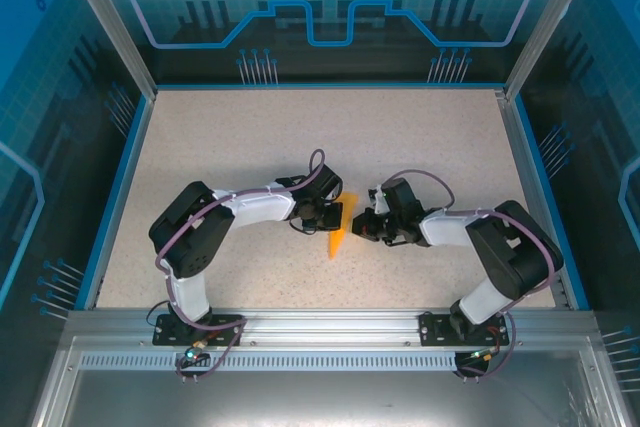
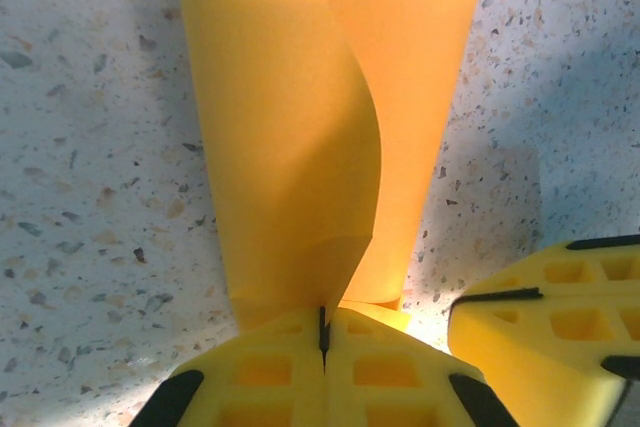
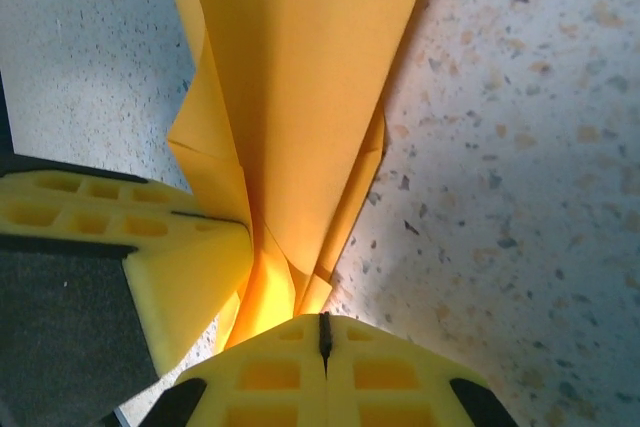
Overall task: Fold a paper plane with a square sheet of paper (pick it up from the middle)
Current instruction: Fold the wing for the fifth time at the center of the table.
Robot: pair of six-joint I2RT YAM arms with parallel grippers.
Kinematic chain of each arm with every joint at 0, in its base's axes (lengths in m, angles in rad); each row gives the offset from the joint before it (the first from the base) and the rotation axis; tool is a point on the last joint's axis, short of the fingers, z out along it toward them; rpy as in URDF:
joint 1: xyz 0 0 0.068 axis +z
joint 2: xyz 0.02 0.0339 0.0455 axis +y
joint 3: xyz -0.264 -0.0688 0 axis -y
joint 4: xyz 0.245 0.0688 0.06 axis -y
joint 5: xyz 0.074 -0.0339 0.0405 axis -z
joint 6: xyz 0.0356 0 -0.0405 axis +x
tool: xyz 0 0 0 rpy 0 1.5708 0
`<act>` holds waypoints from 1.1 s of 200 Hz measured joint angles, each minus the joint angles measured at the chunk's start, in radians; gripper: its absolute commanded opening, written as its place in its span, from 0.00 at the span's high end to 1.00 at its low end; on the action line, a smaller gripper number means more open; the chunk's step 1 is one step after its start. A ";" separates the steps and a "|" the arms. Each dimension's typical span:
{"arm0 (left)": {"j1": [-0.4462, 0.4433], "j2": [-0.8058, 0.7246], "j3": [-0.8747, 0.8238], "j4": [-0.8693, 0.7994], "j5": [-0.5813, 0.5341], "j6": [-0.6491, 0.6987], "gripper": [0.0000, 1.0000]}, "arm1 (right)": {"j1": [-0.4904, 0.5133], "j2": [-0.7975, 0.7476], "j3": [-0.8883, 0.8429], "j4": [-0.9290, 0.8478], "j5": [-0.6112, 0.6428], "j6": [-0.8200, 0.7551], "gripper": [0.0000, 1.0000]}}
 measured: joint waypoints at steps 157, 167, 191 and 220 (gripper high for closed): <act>0.000 0.016 0.040 0.026 0.051 -0.002 1.00 | -0.020 0.080 0.019 0.037 -0.065 0.037 1.00; 0.000 0.022 0.044 0.026 0.053 -0.002 1.00 | -0.020 0.082 0.019 0.037 -0.067 0.039 1.00; 0.000 0.045 0.052 0.029 0.053 -0.009 1.00 | -0.022 0.085 0.019 0.042 -0.072 0.041 1.00; 0.000 0.063 0.060 0.030 0.055 -0.017 1.00 | -0.024 0.088 0.019 0.047 -0.080 0.044 1.00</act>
